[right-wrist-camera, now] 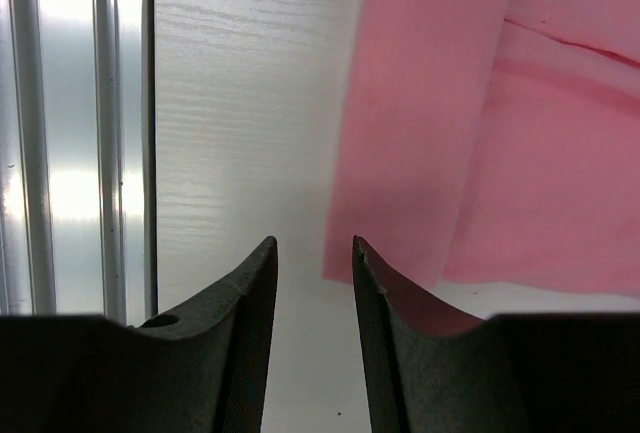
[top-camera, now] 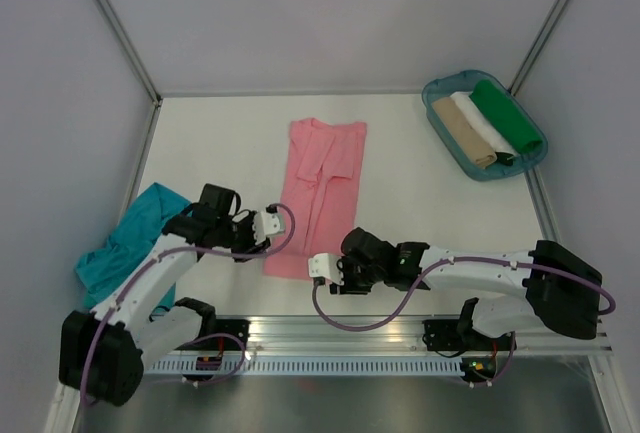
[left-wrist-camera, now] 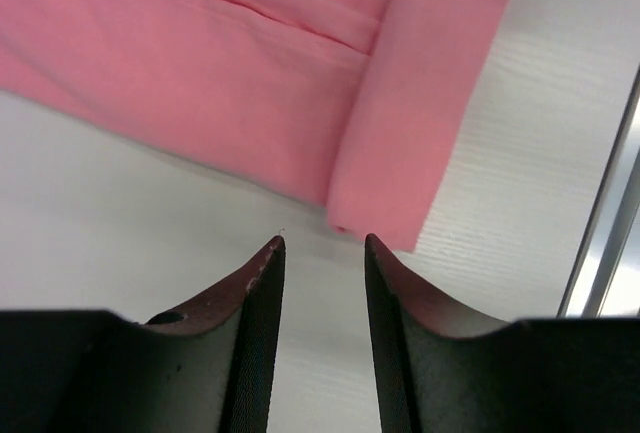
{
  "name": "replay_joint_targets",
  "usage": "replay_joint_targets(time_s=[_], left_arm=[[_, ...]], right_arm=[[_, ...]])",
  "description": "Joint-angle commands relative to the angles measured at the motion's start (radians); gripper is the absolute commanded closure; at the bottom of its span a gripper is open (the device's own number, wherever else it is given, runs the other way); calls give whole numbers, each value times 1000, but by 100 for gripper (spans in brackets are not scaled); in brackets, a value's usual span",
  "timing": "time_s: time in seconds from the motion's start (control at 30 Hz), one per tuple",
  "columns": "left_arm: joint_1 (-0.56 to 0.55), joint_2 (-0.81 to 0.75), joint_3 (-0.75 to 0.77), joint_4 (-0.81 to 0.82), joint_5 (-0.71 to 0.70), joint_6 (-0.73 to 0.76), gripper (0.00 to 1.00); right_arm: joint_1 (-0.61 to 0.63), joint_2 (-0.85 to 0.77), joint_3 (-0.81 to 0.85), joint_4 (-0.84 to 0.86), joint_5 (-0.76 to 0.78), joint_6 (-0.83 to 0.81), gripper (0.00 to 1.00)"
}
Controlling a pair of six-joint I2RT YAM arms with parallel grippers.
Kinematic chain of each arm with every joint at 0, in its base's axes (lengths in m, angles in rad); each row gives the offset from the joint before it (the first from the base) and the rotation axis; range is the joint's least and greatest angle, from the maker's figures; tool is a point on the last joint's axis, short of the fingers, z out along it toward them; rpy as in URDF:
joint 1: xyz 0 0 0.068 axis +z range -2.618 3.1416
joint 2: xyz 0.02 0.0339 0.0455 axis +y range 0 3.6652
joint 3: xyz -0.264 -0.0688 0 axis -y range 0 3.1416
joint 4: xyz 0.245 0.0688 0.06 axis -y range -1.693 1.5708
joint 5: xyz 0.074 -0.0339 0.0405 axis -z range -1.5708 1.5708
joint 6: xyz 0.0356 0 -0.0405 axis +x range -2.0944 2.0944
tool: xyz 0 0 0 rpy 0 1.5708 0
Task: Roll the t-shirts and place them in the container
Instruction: Roll the tshirt
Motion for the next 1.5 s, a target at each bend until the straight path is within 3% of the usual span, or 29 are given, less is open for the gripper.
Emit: replay_joint_targets(time_s=[0.0,0.17,0.37,0.63,0.8,0.9,1.0,1.1,1.27,1.47], left_arm=[[-39,-188,-135,28,-39,103,56],[-170,-335,-279,88,-150,172,49],[-237,-232,-272,112,-172,186,47],[-250,-149,-309,209,-225,229,48],[-256,-94,-301,253,-227,216,48],[-259,-59,-301,278,-228,212,60],[-260,-17,-301,290,-228,193,82],[-260,10,-284,290,-237,156,96],[-257,12,-223,160,-227,104,98],[-243,18,-92,-217,-6,162,98]], right_arm=[[7,-21,-22,48,25,-16,58],[9,39,-19,30,82,-36,59],[7,74,-9,80,102,-20,60],[9,106,-5,74,108,-4,60],[3,111,-9,75,100,22,67],[0,109,-10,80,108,39,80],[-11,112,-4,69,100,49,92],[-19,114,7,42,84,52,100],[-43,91,39,-24,-7,50,100],[-128,72,122,-185,-259,7,100]])
